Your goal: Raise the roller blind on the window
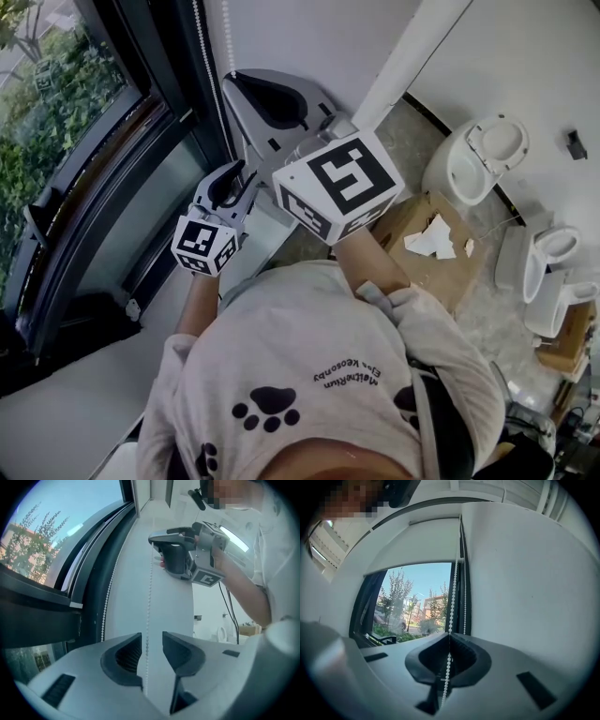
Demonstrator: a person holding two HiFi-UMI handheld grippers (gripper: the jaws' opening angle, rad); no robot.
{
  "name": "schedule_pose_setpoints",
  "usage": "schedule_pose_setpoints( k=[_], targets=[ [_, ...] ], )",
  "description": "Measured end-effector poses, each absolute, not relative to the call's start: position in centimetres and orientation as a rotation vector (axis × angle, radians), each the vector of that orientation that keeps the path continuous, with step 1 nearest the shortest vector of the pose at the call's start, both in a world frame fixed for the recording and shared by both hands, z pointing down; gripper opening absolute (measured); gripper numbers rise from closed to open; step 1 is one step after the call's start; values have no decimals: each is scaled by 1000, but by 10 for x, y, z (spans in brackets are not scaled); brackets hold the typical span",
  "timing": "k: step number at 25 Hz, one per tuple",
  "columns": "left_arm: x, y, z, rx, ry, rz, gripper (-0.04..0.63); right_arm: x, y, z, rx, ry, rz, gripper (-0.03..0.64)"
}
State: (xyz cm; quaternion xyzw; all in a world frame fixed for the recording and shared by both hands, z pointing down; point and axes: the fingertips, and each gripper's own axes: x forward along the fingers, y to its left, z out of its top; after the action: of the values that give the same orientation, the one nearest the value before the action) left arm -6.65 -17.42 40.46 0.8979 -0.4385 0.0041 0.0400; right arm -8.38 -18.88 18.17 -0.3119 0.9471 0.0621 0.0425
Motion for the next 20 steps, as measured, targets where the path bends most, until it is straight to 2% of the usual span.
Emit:
schedule_pose_setpoints(
  k=[12, 20],
  targets=[
    [-76, -165, 360, 2735, -1317, -103, 137, -82, -191, 185, -979, 2903, 188, 9],
    [-92, -159, 326, 2754, -1356, -179, 118, -82, -194, 223, -1023, 2958, 135, 9]
  ],
)
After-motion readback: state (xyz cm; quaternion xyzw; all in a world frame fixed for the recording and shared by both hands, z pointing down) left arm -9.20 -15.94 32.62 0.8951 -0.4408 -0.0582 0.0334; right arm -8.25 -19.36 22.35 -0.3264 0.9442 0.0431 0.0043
